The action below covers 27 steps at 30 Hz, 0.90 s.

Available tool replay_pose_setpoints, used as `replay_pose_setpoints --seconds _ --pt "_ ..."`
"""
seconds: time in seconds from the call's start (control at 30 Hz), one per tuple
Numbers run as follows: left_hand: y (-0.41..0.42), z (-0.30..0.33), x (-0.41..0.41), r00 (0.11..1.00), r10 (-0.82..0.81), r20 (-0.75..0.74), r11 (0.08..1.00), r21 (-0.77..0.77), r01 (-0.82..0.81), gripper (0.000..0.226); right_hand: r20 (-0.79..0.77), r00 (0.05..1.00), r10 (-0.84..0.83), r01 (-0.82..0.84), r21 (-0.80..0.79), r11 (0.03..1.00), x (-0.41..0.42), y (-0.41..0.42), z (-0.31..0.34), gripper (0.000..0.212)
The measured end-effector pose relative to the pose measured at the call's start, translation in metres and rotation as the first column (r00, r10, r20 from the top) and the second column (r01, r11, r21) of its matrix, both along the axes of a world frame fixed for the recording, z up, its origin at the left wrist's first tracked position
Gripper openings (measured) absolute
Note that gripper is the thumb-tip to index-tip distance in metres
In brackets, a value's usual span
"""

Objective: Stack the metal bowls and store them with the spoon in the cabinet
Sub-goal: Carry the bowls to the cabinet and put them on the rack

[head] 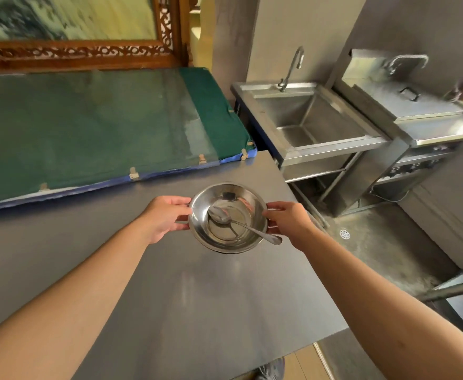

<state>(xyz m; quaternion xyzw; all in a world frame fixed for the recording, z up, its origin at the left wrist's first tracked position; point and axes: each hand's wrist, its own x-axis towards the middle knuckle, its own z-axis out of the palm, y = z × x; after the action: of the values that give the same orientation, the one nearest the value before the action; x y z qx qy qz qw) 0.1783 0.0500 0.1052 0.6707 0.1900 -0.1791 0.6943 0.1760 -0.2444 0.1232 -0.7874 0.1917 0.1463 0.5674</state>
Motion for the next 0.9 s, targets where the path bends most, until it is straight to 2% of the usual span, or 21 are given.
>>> replay_pose_setpoints --seconds 0.37,0.6,0.9 --pt "-0.11 0.133 0.013 0.947 -0.221 0.235 0.975 0.016 0.224 0.016 0.251 0.936 -0.247 0.216 0.145 0.965 -0.056 -0.112 0.113 0.019" --pt "-0.26 0.201 -0.024 0.85 -0.408 0.334 0.901 0.0 0.433 0.017 0.367 0.838 -0.403 0.351 0.202 0.914 -0.147 -0.249 0.175 0.018" --pt "-0.496 0.24 -0.115 0.682 -0.628 0.374 0.723 -0.043 0.689 0.019 0.456 0.659 -0.598 0.575 0.207 0.792 -0.327 -0.435 0.231 0.011"
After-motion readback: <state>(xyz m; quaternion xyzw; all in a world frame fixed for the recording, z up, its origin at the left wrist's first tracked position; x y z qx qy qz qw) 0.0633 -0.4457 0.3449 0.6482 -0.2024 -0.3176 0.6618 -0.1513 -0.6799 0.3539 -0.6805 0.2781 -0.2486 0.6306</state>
